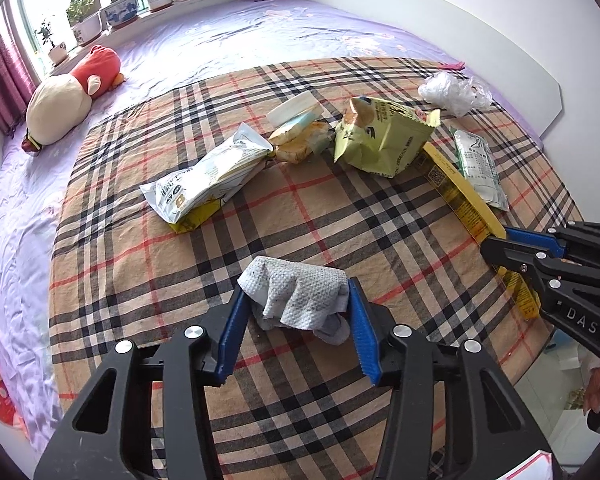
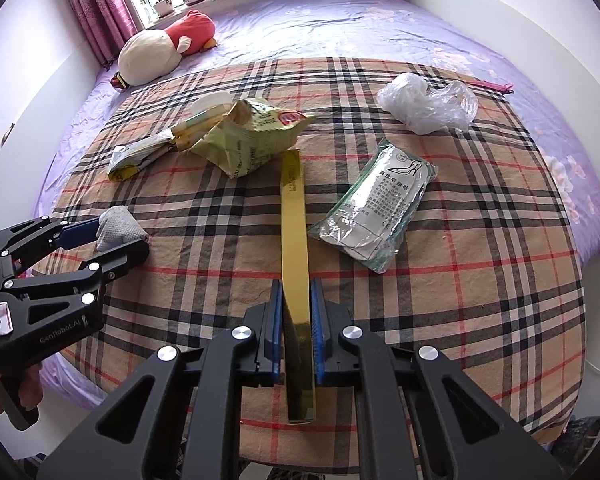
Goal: Collect trash
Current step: 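Grasp the long yellow strip with the right gripper and lift it, then open the left gripper over the yellow bin while the right gripper releases the yellow strip there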
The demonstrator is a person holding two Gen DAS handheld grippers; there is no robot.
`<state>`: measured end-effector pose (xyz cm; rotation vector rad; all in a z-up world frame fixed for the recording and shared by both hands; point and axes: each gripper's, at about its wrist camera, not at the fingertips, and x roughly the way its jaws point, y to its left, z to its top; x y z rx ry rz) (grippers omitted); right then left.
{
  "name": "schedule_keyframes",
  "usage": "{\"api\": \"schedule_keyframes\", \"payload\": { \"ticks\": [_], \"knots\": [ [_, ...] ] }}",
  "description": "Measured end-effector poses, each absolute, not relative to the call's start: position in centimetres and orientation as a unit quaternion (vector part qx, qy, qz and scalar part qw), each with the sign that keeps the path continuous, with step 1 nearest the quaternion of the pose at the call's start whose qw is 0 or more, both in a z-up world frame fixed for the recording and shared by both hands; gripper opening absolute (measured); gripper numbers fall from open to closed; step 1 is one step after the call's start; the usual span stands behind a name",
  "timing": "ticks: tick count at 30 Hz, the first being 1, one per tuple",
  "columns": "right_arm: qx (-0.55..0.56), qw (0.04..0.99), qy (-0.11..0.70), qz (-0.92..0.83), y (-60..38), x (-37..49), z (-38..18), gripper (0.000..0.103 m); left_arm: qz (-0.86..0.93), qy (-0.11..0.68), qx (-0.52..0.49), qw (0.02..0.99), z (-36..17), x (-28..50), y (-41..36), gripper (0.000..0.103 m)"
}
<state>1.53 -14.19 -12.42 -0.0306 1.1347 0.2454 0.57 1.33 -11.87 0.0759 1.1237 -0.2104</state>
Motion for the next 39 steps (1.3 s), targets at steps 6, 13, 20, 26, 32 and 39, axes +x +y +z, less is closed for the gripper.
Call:
{"api": "schedule_keyframes", "payload": {
  "ticks": [6,13,20,26,32,39],
  "knots": [
    [-0.004,0.836,0.536,0.116,-14.2,1.2,-12.0,0.014,-0.103,0.535,0.028,0.838,-11.6,0.6,1.7,0.045],
    [0.010,0.837,0.535,0.115,-14.8,0.1,-11.2,0.014,-0.116,0.532,0.027,0.838,-11.0,-0.1,1.4,0.045],
    [0.038,0.844,0.524,0.110,-16.2,-1.6,-9.7,0.014,-0.135,0.527,0.035,0.838,-10.1,-0.9,0.3,0.045],
    [0.065,0.853,0.510,0.094,-18.6,-3.7,-7.9,0.014,-0.169,0.515,0.051,0.839,-8.8,-1.3,-2.2,0.045],
    [0.096,0.862,0.493,0.064,-21.5,-5.9,-6.4,0.014,-0.212,0.506,0.074,0.833,-7.8,-1.7,-5.7,0.045],
    [0.136,0.869,0.475,0.017,-25.9,-9.2,-5.3,0.014,-0.273,0.495,0.110,0.818,-7.3,-2.7,-10.8,0.045]
  ]
}}
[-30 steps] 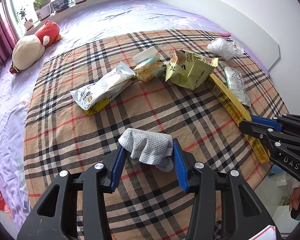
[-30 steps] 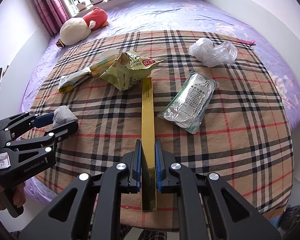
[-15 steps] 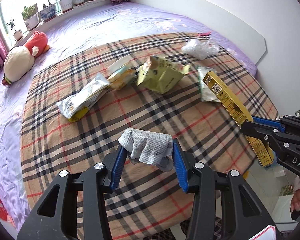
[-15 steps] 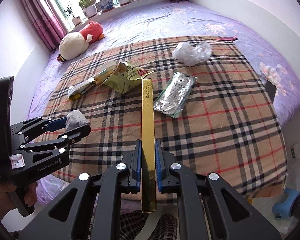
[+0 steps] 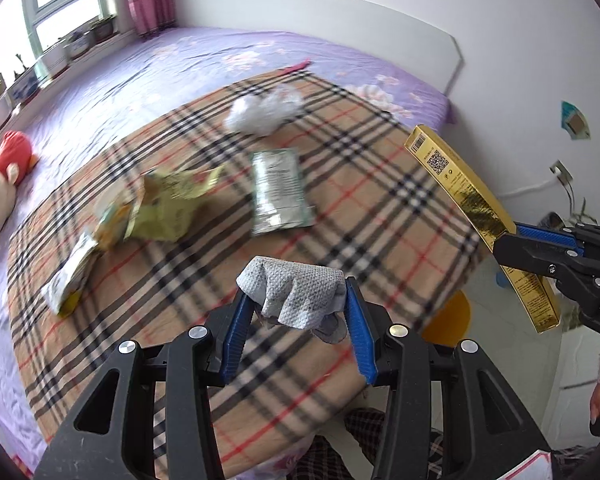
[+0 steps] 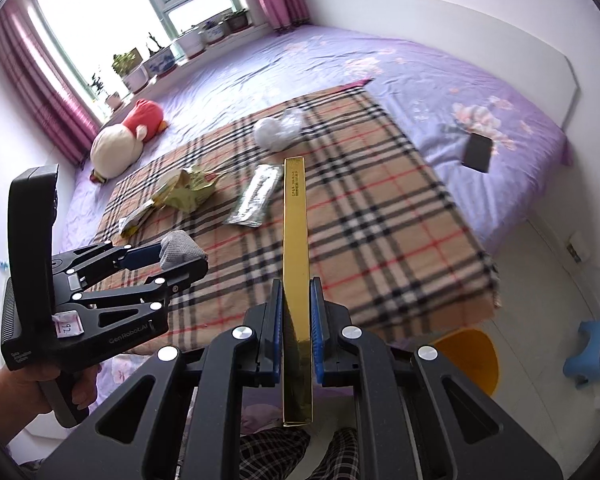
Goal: Collect trash
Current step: 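Open the left gripper over the yellow bin while the right gripper releases the yellow strip there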
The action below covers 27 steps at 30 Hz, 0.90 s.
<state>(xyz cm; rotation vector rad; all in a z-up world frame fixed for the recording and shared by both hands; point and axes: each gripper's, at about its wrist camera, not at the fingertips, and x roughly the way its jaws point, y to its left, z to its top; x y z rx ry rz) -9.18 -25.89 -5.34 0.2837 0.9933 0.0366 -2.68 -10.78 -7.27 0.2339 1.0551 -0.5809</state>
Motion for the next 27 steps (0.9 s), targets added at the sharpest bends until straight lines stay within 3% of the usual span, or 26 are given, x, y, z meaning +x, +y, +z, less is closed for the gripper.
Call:
{"api": "schedule_keyframes", "payload": {
  "ticks": [15,27],
  "knots": [
    [0.231,0.846,0.466,-0.119,-36.6,-18.4,-7.4,0.014,-0.423,0.471,0.211,0.745,-7.9,-7.5,-24.2,0.045],
    [0.297,0.806,0.466,-0.214,-43.3,-25.6,-10.8,0.014,-0.532,0.452,0.295,0.652,-11.4,-12.9,-35.2,0.045]
  ]
}}
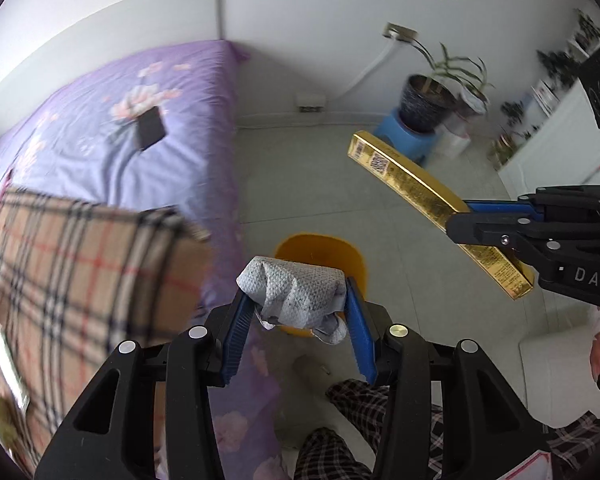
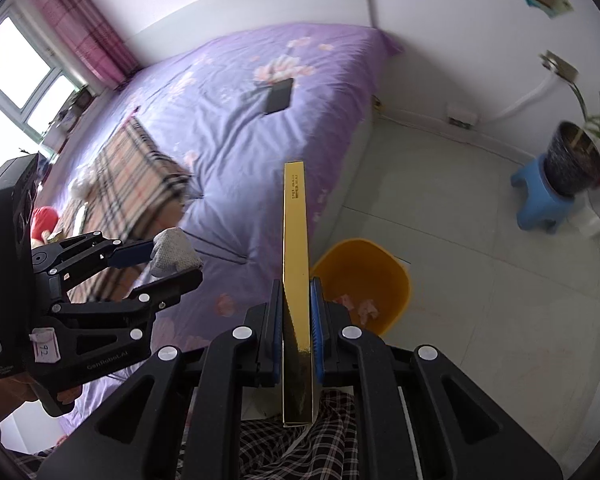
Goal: Collect trash
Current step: 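Open the left gripper over the yellow bin while the right gripper releases the yellow strip there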
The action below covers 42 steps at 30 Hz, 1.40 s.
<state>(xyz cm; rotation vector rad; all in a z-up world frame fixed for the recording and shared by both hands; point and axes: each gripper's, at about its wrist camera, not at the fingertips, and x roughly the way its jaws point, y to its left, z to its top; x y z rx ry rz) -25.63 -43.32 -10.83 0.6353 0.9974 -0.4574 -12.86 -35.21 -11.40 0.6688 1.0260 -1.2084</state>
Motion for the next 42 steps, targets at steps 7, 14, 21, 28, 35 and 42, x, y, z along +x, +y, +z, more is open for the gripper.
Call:
{"api": "schedule_keyframes", "payload": {
  "ticks": [7,14,21,28,35,42],
  "knots": [
    [0.331,0.769,0.494,-0.233,-45.9,-27.4,-16.5,0.014,-0.550,0.478,0.334,0.598,-16.6,-14.7,-39.9,0.045],
    [0.354,0.738,0.529,-0.224,-48.1,-26.6,-23.7,0.014,-0.530,0.506,0.372,0.570,-23.1,-14.7,-42.6,0.045],
    [0.362,0.712,0.563,-0.214,-49.3,-25.2,-30.2,0.014,-0.509,0.528,0.396,0.552,-28.5,-14.1,-44.1,0.045],
    [0.378,0.688,0.580,-0.217,-50.4,-25.2,-34.5,0.014,-0.496,0.542,0.415,0.536,-32.2,-14.3,-45.5,0.045],
    [0.371,0.688,0.585,-0.216,-51.3,-25.0,-35.4,0.015,-0.488,0.546,0.418,0.538,-33.2,-14.2,-45.8,0.057],
    [0.362,0.690,0.581,-0.234,-52.2,-25.4,-34.7,0.037,-0.493,0.541,0.414,0.541,-32.5,-14.2,-46.0,0.066]
  ]
}}
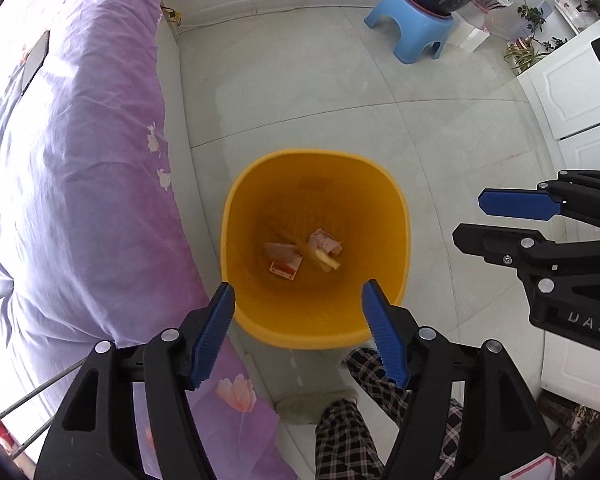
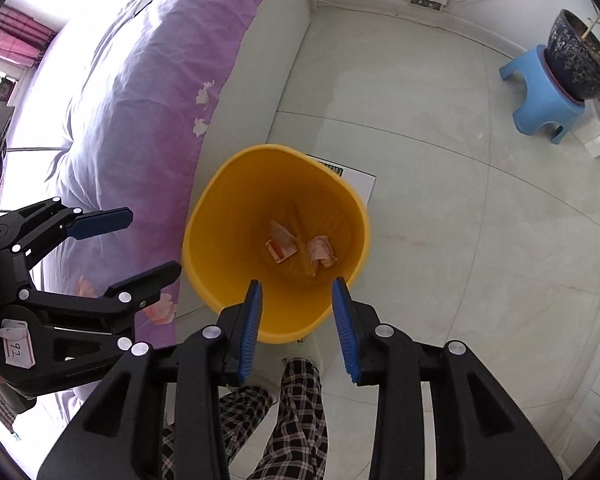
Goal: Collect trash
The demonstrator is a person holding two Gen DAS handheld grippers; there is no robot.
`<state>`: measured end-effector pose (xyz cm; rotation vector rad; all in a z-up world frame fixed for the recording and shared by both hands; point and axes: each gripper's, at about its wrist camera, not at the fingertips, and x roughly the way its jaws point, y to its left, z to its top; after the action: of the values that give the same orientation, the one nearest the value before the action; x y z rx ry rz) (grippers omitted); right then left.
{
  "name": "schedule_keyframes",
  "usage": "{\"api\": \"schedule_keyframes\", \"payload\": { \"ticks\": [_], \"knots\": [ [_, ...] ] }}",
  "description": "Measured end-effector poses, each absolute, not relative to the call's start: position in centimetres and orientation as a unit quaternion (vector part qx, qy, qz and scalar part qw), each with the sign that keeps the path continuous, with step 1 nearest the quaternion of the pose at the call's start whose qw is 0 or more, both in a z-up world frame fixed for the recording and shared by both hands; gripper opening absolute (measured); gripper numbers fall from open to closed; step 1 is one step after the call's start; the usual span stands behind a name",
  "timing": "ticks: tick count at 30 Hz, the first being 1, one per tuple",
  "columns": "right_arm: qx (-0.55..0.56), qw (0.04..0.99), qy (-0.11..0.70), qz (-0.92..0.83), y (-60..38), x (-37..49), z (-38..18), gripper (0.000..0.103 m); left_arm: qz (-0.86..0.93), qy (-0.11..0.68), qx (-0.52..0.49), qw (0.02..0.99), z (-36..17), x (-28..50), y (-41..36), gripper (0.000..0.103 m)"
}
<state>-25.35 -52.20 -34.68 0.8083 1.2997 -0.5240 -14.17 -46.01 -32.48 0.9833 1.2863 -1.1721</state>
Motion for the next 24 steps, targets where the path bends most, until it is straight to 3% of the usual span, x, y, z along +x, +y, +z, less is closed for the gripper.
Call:
{"api": "schedule_keyframes", "payload": {
  "ticks": [13,24],
  "knots": [
    [0.339,0.709,0.570,-0.240,-51.4,-25.6,-30.3,0.037,-0.510,0.522,0.398,0.556,-28.1,-13.9,-44.9,0.066],
    [0.271,0.756,0.554,-0.220,-48.5,-25.0,-22.8,0.037,-0.525,0.507,0.347,0.589,-20.0,-14.0,-40.8,0.066]
  ]
}}
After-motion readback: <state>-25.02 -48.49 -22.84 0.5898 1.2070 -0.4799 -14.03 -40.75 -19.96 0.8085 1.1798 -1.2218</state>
